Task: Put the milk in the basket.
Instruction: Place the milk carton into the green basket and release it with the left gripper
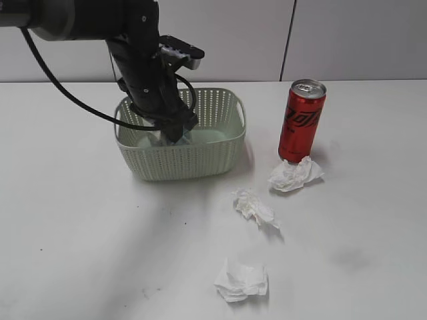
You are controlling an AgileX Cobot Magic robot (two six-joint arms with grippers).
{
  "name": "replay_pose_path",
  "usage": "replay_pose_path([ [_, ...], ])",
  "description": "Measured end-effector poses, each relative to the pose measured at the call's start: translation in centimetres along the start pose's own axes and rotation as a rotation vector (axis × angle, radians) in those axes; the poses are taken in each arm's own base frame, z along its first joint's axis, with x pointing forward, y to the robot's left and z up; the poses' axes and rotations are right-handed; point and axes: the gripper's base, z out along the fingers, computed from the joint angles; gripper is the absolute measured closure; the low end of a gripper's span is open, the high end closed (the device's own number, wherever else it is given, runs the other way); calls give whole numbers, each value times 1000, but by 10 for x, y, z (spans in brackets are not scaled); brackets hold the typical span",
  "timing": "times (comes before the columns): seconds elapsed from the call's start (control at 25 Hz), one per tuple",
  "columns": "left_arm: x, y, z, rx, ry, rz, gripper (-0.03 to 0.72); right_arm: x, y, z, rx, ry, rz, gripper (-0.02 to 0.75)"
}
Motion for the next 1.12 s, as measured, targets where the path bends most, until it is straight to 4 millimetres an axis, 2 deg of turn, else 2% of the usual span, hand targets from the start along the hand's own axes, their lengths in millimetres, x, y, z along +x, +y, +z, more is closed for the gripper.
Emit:
replay_pose_path([
  [0.08,-1,0,0,-2,-7,0,309,0,0,0,0,0,0,290],
  [0.24,-2,1,-1,-7,-17,2,148,0,0,0,0,0,0,290],
  [0.36,-2,0,-3,-4,-16,1,99,0,0,0,0,0,0,290],
  [0.44,-3,-1,-13,-4,-26,1,87,0,0,0,0,0,0,290],
  [0.56,-4,-3,-46,-16,-76,7,54,0,0,0,0,0,0,290],
  [0.64,-4,-3,-76,-35,-127,13,26,0,0,0,0,0,0,290],
  [0.8,6,5,-134,-88,-191,9,17,0,0,0,0,0,0,290],
  [0.88,18,14,-165,-128,-203,-20,17,0,0,0,0,0,0,290],
  [1.0,40,32,-196,-165,-179,-99,17,0,0,0,0,0,0,290],
  [1.12,64,59,-221,-202,-176,-230,18,0,0,0,0,0,0,290],
])
